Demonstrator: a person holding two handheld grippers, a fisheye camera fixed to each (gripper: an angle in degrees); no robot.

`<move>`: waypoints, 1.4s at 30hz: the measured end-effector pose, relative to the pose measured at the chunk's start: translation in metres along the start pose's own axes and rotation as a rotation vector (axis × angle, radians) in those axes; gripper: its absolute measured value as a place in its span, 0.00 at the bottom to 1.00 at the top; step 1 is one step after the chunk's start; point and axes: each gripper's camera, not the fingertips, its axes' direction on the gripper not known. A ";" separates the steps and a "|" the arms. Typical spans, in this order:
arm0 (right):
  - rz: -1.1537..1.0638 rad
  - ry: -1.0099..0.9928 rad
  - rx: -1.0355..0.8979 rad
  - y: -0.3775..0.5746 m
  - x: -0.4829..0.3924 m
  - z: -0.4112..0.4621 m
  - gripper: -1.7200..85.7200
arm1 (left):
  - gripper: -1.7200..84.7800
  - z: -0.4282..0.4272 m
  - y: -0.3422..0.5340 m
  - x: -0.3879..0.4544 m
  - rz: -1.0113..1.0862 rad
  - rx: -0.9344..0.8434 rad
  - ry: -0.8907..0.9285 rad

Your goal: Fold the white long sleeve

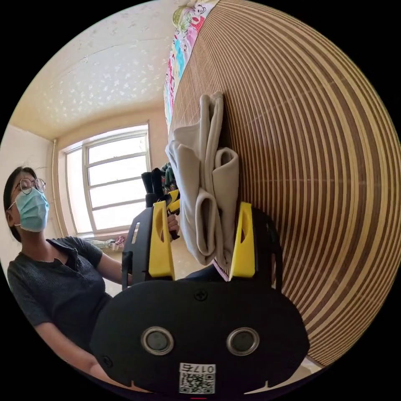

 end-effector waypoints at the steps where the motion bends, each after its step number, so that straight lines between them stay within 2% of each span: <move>1: -0.001 0.010 -0.019 -0.005 0.001 0.009 0.26 | 0.25 0.009 -0.001 -0.002 0.015 -0.043 0.033; 4: -0.007 0.052 -0.036 -0.020 0.003 0.045 0.24 | 0.25 0.031 -0.002 -0.005 0.060 -0.138 0.161; 8: 0.029 -0.025 0.004 -0.025 0.000 0.084 0.21 | 0.22 0.026 0.002 -0.011 0.075 -0.209 0.222; 12: -0.051 -0.004 -0.072 -0.031 -0.059 0.161 0.19 | 0.20 -0.026 0.028 -0.014 0.089 -0.141 0.228; 16: -0.142 -0.112 -0.121 -0.045 -0.137 0.265 0.19 | 0.20 -0.152 0.059 -0.036 0.055 -0.001 0.219; 18: -0.194 -0.242 -0.121 -0.059 -0.201 0.353 0.19 | 0.20 -0.225 0.067 -0.043 0.063 0.096 0.181; 22: -0.172 -0.375 -0.057 -0.083 -0.298 0.498 0.19 | 0.21 -0.403 0.066 -0.045 0.091 0.323 -0.007; 24: -0.032 -0.359 0.005 -0.099 -0.340 0.588 0.18 | 0.21 -0.464 0.058 -0.046 0.056 0.378 -0.156; 25: 0.005 -0.345 0.008 -0.102 -0.346 0.608 0.17 | 0.22 -0.501 0.060 -0.049 -0.029 0.452 -0.238; 26: 0.049 -0.275 0.001 -0.106 -0.357 0.641 0.16 | 0.22 -0.531 0.069 -0.049 -0.083 0.550 -0.294; 29: 0.050 -0.026 -0.146 -0.106 -0.379 0.687 0.07 | 0.21 -0.561 0.107 -0.039 -0.168 0.683 -0.343; 33: -0.115 0.275 -0.250 -0.071 -0.391 0.653 0.04 | 0.18 -0.514 0.161 -0.013 -0.161 0.709 -0.427; 35: -0.073 0.411 -0.266 -0.052 -0.380 0.614 0.04 | 0.15 -0.446 0.185 0.002 -0.159 0.618 -0.462; 37: 0.012 0.501 -0.186 -0.027 -0.370 0.556 0.03 | 0.13 -0.392 0.197 0.019 -0.120 0.532 -0.430; 39: 0.108 0.557 -0.006 0.015 -0.373 0.474 0.03 | 0.11 -0.347 0.201 0.047 -0.008 0.456 -0.401; 42: 0.188 0.647 0.239 0.079 -0.402 0.392 0.03 | 0.10 -0.302 0.193 0.110 0.182 0.423 -0.508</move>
